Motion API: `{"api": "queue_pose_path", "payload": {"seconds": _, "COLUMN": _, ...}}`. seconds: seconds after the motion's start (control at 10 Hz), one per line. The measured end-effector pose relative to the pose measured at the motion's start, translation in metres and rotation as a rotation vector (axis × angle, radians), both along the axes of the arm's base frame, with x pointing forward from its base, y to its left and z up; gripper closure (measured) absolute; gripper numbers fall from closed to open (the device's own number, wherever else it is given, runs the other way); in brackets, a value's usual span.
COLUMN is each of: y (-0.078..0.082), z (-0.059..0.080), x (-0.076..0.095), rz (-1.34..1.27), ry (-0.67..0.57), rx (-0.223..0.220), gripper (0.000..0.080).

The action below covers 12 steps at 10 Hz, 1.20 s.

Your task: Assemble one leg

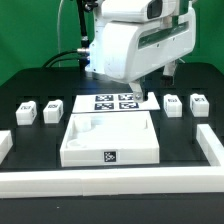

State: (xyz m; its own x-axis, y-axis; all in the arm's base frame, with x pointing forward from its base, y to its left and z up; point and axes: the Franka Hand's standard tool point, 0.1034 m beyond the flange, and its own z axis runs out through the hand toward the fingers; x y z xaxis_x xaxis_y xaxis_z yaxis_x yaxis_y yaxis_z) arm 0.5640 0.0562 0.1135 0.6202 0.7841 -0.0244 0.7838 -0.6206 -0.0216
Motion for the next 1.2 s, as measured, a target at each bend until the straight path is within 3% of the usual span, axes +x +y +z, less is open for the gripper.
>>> {"api": "queue_pose_path", "payload": {"seconds": 1.2, "y": 0.0, "z": -0.0002, "x": -0.0001, "rz": 0.0, "ry": 0.0, "rx": 0.0, "gripper": 0.015}}
